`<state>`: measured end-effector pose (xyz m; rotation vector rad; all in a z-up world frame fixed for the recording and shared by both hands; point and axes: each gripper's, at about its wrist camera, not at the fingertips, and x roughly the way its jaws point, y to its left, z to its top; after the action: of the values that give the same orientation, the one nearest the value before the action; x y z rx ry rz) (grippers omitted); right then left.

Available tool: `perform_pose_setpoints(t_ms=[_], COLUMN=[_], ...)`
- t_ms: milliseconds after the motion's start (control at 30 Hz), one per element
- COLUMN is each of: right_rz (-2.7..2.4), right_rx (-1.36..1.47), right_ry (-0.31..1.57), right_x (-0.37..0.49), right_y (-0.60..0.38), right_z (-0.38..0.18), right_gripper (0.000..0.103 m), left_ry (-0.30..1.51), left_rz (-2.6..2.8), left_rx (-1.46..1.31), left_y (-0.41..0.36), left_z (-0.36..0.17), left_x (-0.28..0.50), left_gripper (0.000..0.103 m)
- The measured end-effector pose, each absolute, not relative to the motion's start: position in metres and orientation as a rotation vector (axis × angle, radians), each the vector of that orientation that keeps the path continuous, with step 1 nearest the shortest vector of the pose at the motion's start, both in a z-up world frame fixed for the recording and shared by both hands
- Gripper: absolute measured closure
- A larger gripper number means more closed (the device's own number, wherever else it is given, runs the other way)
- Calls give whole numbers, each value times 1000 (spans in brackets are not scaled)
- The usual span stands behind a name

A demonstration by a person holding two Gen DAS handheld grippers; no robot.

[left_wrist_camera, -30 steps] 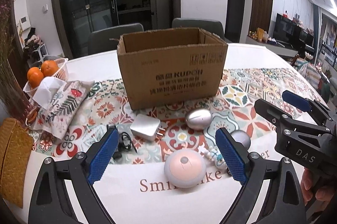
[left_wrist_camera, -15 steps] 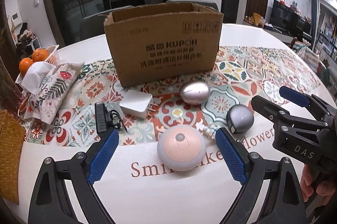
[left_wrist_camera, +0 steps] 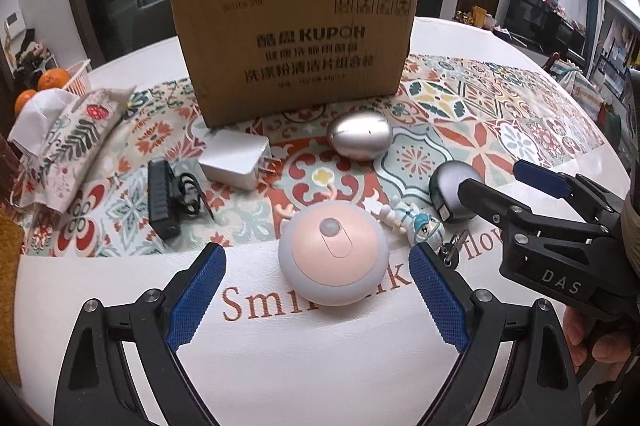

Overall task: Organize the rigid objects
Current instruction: 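Grasp the pink round lamp with the left gripper while the right gripper grasps the grey oval case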

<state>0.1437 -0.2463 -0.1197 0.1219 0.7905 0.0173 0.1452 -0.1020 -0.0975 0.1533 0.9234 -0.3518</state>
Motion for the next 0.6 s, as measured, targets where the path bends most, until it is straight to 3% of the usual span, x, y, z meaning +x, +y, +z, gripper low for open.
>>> perform_pose_setpoints(t_ms=[600], right_rz=[18], right_rx=[139], right_ry=[854], right_x=[166], right_y=[-250], right_z=[-145], right_gripper=[23], left_ry=[970], left_rz=[-390], left_rx=[128], left_y=[-109], left_z=[-124], left_x=[161], left_gripper=[10])
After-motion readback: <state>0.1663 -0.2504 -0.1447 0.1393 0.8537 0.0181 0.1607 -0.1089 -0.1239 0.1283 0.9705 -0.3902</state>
